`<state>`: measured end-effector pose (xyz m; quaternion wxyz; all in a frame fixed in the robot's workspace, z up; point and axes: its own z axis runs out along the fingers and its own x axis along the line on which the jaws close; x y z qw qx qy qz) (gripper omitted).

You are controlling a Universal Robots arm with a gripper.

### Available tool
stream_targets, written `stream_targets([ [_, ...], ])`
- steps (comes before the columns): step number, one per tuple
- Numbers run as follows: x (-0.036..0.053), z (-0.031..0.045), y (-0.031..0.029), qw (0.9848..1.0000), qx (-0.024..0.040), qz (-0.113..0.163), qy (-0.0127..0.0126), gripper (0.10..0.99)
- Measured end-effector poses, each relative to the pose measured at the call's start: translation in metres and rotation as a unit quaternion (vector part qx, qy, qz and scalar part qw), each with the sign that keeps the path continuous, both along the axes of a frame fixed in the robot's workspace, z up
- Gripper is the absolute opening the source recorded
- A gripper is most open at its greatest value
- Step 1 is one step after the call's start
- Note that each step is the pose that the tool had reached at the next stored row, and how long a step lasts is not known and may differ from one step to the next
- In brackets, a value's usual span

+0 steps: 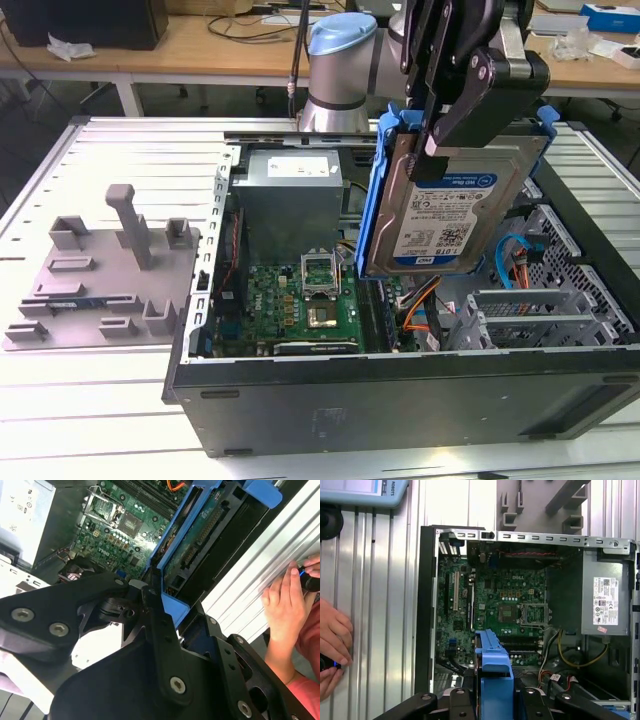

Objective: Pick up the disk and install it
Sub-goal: 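Insert the disk into the insertion slot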

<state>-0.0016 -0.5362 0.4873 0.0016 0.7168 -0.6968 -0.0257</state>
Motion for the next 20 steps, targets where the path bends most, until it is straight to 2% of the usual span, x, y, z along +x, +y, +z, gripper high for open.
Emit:
stream_targets([
  [9,0.0216,0.0000,-0.0047,1.0000,0.0000,0.000,0.0000,0.369],
  [15,0.0436,0.0000,-0.0082,1.0000,0.0000,0.000,0.0000,0.369],
  [20,0.0663,0.0000,-0.0106,1.0000,0.0000,0.000,0.0000,0.369],
])
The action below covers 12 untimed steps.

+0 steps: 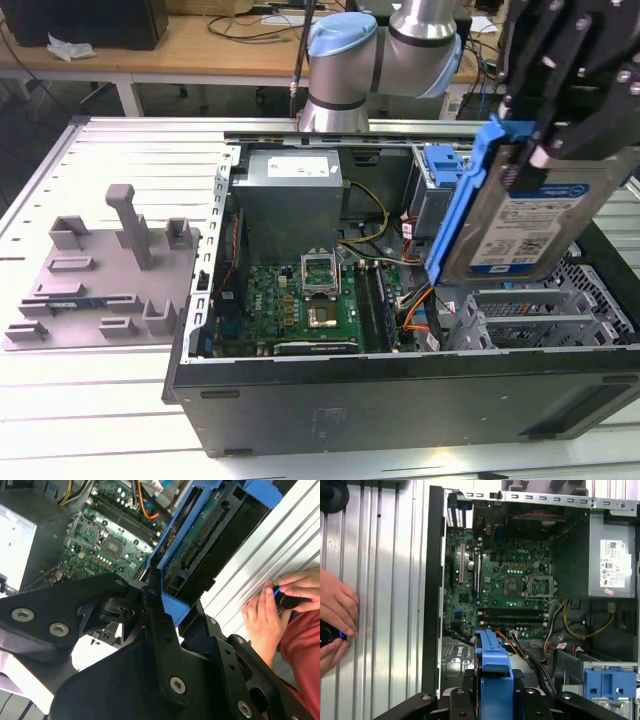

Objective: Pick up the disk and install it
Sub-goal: 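Insert the disk into the insertion slot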

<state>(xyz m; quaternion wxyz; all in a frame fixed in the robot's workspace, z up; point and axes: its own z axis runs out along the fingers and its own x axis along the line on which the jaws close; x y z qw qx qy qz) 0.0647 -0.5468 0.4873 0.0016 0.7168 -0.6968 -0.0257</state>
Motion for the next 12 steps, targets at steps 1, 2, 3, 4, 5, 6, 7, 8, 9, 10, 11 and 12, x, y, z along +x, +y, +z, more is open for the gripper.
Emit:
stream_targets([
  [1,0.0044,0.0000,-0.0003,1.0000,0.0001,0.000,0.0000,0.369],
  [2,0.0077,0.0000,-0.0004,1.0000,0.0000,0.000,0.0000,0.369],
  [3,0.0121,0.0000,-0.0008,1.0000,0.0000,0.000,0.0000,0.369],
  [4,0.0163,0.0000,-0.0010,1.0000,0.0000,0.000,0.0000,0.369],
  [5,0.0193,0.0000,-0.0010,1.0000,0.0000,0.000,0.0000,0.369],
  [6,0.0242,-0.0001,-0.0012,1.0000,0.0000,0.000,0.0000,0.369],
  [7,0.0278,-0.0001,-0.0013,1.0000,0.0000,0.000,0.0000,0.369],
  [8,0.0307,-0.0001,-0.0014,1.0000,0.0000,0.000,0.0000,0.369],
  [9,0.0349,-0.0001,-0.0014,1.0000,0.0000,0.000,0.0000,0.369],
  [10,0.0401,-0.0003,-0.0015,1.0000,0.0000,0.000,0.0000,0.369],
  [11,0.0440,-0.0004,-0.0015,1.0000,0.0000,0.000,0.0000,0.369],
  [12,0.0459,-0.0004,-0.0014,1.0000,0.0000,0.000,0.0000,0.369],
])
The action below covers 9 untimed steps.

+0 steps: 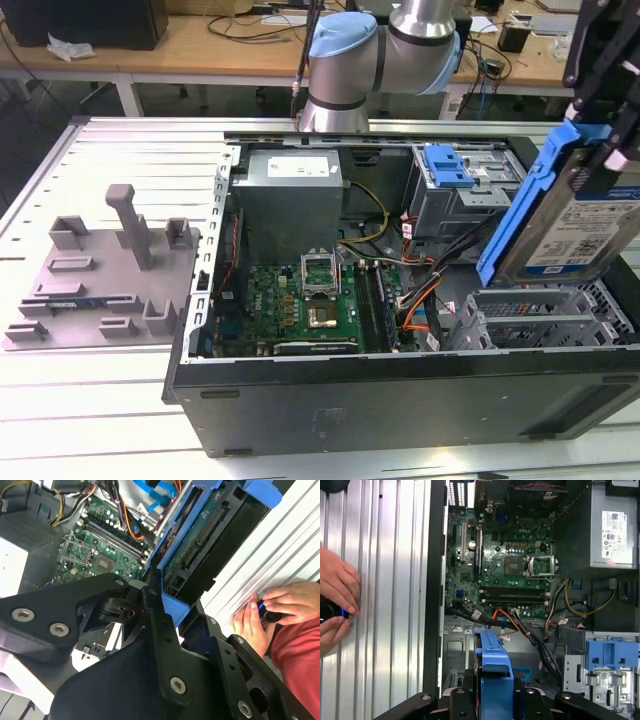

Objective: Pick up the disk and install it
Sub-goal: 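Insert the disk into the insertion slot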

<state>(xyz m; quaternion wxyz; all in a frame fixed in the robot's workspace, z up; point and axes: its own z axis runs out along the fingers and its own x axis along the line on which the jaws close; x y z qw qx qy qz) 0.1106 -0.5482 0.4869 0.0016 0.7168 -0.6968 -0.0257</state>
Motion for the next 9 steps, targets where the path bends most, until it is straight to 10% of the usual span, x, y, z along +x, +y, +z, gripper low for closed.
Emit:
stream_targets([
  [9,0.0019,-0.0011,0.0000,1.0000,-0.0001,0.000,0.0000,0.369],
])
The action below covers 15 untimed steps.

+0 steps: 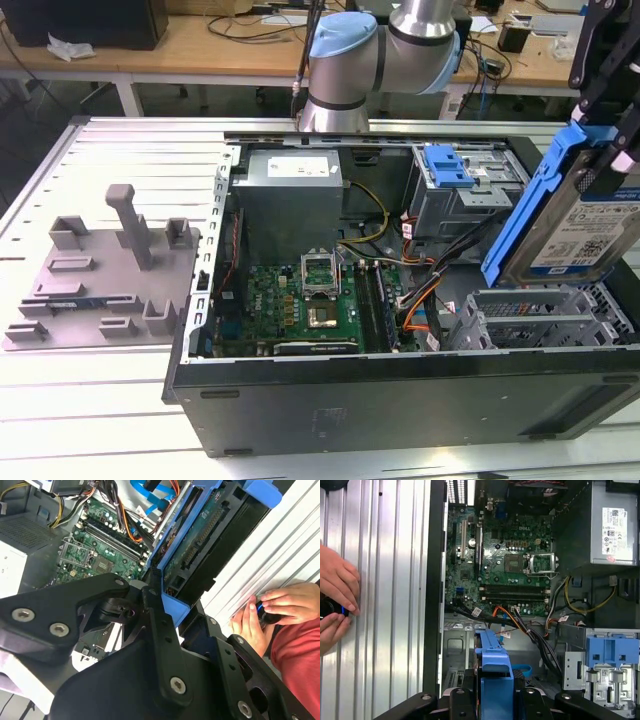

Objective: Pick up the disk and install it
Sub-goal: 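Insert the disk into the insertion slot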

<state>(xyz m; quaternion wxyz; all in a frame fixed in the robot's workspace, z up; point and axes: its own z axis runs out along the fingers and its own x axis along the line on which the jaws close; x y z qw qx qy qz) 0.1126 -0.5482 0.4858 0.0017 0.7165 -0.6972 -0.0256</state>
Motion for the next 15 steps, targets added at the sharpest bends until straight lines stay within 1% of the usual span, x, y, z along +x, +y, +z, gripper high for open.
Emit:
stream_targets([
  [15,0.0028,-0.0066,0.0000,1.0000,0.0000,0.000,0.0000,0.369],
])
